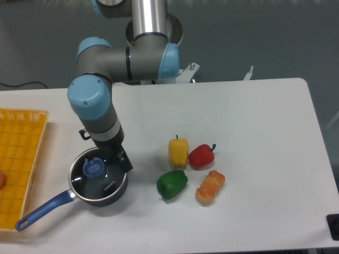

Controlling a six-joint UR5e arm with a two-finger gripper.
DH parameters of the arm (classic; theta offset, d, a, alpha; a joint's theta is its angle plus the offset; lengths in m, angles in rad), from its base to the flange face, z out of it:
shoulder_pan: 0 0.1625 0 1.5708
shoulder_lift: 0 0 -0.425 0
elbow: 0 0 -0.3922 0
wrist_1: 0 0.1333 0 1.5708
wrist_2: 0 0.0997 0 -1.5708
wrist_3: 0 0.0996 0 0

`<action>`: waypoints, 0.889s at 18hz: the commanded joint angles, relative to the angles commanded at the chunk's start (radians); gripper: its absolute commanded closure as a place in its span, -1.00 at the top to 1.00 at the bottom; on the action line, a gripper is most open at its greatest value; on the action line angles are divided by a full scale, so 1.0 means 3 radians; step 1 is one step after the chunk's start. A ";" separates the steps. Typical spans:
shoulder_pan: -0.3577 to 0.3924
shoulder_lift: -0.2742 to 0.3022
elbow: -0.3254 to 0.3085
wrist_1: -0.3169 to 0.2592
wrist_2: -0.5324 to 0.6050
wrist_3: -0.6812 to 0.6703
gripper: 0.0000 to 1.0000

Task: Open the lid
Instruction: 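Lower the gripper onto the blue knob of the lid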

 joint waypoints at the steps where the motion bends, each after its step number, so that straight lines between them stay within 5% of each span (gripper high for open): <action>1: -0.0026 -0.0010 0.0000 0.0005 0.0000 -0.0026 1.00; 16: -0.0179 -0.0148 -0.0015 0.0220 -0.0031 -0.0271 1.00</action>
